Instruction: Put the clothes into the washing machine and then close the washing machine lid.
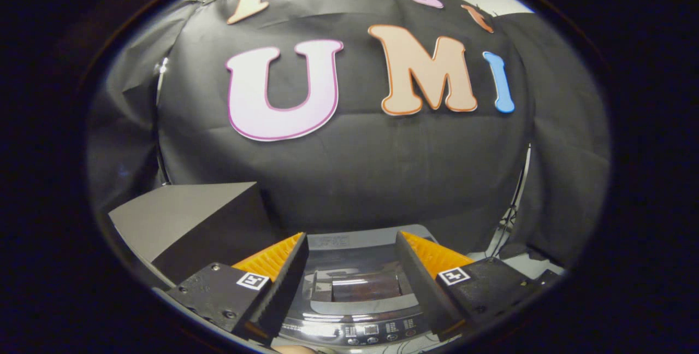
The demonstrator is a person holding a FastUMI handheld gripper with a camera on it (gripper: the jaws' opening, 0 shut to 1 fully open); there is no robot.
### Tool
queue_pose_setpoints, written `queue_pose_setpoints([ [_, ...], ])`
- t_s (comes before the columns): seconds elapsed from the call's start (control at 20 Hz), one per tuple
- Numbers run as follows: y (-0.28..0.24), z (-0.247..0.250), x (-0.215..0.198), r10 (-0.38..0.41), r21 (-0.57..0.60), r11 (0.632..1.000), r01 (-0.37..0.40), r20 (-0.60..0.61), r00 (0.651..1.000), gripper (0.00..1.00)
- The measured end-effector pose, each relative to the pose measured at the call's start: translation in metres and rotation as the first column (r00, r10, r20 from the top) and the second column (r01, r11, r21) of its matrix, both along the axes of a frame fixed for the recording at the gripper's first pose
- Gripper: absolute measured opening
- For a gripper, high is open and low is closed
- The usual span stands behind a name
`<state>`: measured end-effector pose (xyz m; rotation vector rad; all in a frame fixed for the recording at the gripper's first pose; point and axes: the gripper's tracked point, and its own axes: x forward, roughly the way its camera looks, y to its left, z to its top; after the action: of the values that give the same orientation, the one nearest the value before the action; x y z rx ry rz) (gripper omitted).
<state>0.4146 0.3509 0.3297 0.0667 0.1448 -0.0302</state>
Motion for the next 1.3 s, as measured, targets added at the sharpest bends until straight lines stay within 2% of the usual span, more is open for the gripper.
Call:
queue_pose_setpoints([
  [0.45,-0.059,-0.022,-0.101,0.035,0.013,0.999,-0.036,0.116,0.993,0.97],
  [0.7,-0.105,-0.064,-0.168,-0.014,-0.001,1.0,0.015,0.134,0.991,0.97],
  [0.9,-0.127,-0.094,-0.205,-0.036,0.023,0.999,0.033,0.161,0.986,0.97],
  [1.1,-0.139,-0.128,-0.228,-0.04,0.04,0.999,0.034,0.168,0.985,0.97],
  [1.3,-0.138,-0.162,-0.237,-0.005,0.039,0.999,0.0,0.122,0.993,0.97],
])
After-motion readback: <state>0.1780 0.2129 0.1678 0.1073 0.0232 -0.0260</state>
